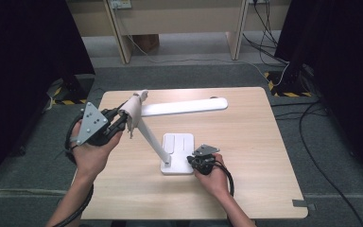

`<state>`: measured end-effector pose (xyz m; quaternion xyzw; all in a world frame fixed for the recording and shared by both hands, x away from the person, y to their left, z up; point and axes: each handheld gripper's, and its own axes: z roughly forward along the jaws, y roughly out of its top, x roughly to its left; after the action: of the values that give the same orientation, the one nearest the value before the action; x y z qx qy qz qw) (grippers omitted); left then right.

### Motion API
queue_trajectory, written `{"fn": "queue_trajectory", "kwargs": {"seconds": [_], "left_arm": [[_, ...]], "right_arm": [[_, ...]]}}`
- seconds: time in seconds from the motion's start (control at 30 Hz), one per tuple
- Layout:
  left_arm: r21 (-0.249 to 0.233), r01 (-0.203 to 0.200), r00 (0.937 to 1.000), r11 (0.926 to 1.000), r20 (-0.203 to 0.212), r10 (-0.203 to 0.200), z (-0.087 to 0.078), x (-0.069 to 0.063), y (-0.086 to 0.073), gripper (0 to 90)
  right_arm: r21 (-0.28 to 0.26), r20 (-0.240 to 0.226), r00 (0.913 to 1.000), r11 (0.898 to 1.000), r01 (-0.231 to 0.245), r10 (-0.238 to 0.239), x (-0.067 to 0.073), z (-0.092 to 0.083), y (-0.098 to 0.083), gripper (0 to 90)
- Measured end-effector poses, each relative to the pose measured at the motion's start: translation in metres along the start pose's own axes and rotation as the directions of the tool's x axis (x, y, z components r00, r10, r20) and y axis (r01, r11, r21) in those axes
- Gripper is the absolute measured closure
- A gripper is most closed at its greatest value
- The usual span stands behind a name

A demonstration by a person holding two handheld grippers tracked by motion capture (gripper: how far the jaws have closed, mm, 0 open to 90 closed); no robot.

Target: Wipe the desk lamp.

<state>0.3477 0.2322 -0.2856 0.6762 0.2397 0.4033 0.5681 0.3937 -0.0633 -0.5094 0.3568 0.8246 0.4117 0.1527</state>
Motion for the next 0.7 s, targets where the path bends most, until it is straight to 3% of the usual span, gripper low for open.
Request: {"fn": "queue_trajectory", "kwargs": {"seconds": [0.7], "left_arm": [[0.001, 0.01, 0.9996, 0.9999, 0.026, -0.01, 0.017, -0.015, 0.006, 82.0]], "right_arm": [[-0.003, -0.002, 1.0, 1.0, 0.001, -0.001, 0.0, 0.0, 0.0, 90.0]]}}
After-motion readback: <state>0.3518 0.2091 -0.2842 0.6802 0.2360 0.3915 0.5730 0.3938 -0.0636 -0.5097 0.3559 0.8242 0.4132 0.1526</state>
